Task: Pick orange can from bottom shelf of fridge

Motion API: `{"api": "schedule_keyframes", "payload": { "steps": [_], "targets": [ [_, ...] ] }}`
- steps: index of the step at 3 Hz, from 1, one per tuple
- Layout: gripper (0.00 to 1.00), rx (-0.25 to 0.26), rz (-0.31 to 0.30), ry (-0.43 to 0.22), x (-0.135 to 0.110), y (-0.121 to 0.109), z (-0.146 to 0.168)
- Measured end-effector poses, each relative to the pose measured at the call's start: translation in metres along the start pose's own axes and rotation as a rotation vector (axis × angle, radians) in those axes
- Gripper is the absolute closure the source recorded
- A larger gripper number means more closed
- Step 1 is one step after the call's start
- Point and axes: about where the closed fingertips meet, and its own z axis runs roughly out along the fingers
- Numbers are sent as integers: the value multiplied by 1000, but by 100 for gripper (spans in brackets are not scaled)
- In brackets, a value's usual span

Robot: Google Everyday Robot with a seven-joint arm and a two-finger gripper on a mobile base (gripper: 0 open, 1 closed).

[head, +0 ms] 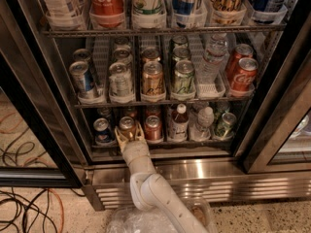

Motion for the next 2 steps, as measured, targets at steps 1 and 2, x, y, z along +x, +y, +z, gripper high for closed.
{"api": "schedule_keyframes", "payload": {
  "steps": [1,2],
  "targets": [
    [76,0,0,0,0,0,0],
    [100,0,0,0,0,0,0]
  ]
}}
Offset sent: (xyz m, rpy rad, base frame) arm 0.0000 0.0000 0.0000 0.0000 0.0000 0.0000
